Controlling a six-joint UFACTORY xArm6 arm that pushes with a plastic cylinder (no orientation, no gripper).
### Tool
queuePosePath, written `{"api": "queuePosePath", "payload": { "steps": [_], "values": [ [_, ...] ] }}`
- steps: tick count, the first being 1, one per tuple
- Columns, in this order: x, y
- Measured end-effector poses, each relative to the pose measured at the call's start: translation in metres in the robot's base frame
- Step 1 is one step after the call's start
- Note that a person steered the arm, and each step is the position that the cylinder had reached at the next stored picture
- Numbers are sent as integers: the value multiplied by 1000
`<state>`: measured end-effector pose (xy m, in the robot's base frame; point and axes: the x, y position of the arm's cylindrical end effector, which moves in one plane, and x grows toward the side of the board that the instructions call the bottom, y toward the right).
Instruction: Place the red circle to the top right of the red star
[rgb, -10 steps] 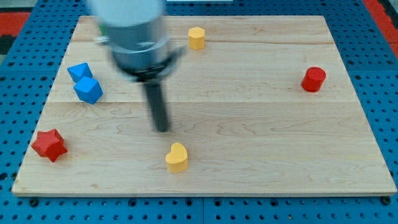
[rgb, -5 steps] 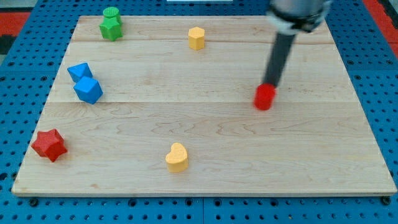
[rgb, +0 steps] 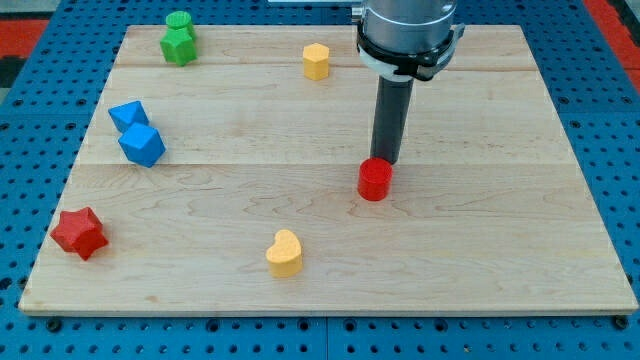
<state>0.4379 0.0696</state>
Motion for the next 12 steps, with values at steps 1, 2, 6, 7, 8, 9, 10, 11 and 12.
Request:
{"api": "queuePosePath", "payload": {
  "steps": [1,2,6,7,8,9,10,11,12],
  "values": [
    [3,0],
    [6,0],
    [24,0],
    [32,0],
    [36,34],
    [57,35],
    [60,33],
    [60,8],
    [60,3]
  ]
}}
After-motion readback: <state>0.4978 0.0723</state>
